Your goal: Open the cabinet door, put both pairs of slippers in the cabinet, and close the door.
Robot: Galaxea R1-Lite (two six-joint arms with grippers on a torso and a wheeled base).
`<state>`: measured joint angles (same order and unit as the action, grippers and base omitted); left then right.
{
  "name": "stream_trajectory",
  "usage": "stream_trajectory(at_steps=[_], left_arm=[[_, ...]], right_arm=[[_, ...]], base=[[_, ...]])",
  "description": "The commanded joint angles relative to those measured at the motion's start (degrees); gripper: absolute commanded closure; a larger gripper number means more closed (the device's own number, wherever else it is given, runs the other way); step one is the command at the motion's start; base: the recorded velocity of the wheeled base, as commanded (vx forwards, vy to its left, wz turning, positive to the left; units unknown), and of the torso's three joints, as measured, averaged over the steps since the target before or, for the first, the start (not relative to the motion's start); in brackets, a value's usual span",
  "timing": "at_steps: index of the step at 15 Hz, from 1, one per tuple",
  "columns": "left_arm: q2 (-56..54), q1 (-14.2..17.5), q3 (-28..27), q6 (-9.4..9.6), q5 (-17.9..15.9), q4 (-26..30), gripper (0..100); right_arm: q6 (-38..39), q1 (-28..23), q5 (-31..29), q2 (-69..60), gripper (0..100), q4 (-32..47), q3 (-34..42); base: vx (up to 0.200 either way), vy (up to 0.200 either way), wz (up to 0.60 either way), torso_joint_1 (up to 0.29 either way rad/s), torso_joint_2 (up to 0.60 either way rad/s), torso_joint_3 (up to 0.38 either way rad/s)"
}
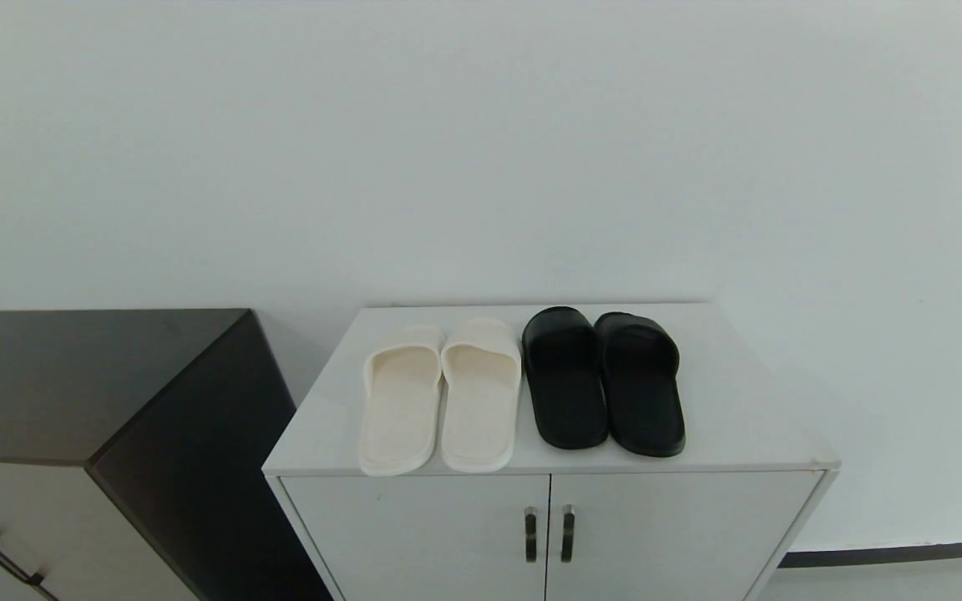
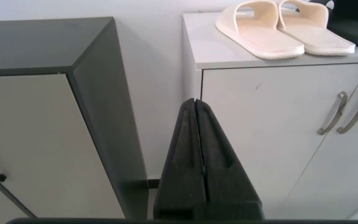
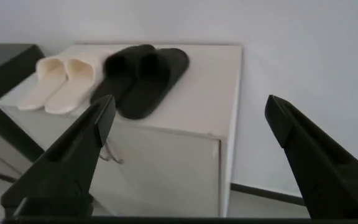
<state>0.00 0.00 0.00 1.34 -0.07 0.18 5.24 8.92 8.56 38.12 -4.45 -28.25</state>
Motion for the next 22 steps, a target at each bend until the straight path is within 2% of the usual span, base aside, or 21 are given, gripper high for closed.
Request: stream_trajectory(at_steps=[1,3,4,5,7,9,12,14,18,22], left_arm=[[0.1,0.0,0.0,-0.02,0.0,0.0,100],[0.1,0.0,0.0,-0.11,0.0,0.0,100],[0.1,0.0,0.0,-0.11,0.0,0.0,100],[0.1,0.0,0.0,-0.20,0.0,0.0,100],[0.0,0.0,0.0,-0.20,0.0,0.0,100],[0.1,0.0,0.0,-0.20,0.0,0.0,100],[0.0,0.0,0.0,-0.20,0.0,0.0,100],[0.0,0.0,0.0,-0.20,0.0,0.0,100],[0.0,0.0,0.0,-0.99,0.0,0.0,100],[0.0,0.0,0.0,-1.08,0.0,0.0,100]], right_arm=[[6.1,16.9,-11.7,19.0,0,-2.6,-10.6],[10.5,29.1,-21.2,25.4,0,-2.7,-14.0],[11.5,31.9,-23.5,26.9,0,-2.8,-14.9],[15.1,38.0,-29.3,31.9,0,-2.8,-17.7],[18.7,44.1,-34.7,39.0,0,-2.8,-21.5],[19.1,46.4,-37.2,44.7,0,-3.6,-23.9],[18.8,46.2,-43.2,53.5,0,-10.7,-25.1],[18.3,44.9,-44.2,57.2,0,-13.7,-25.4],[18.0,41.0,-46.5,63.2,0,-14.9,-28.1],[15.5,38.8,-46.5,68.8,0,-21.0,-29.1]], base=[[0.000,0.000,0.00,0.000,0.00,0.000],[0.000,0.000,0.00,0.000,0.00,0.000],[0.000,0.000,0.00,0.000,0.00,0.000],[0.000,0.000,0.00,0.000,0.00,0.000],[0.000,0.000,0.00,0.000,0.00,0.000],[0.000,0.000,0.00,0.000,0.00,0.000],[0.000,0.000,0.00,0.000,0.00,0.000],[0.000,0.000,0.00,0.000,0.00,0.000],[0.000,0.000,0.00,0.000,0.00,0.000],[0.000,0.000,0.00,0.000,0.00,0.000]])
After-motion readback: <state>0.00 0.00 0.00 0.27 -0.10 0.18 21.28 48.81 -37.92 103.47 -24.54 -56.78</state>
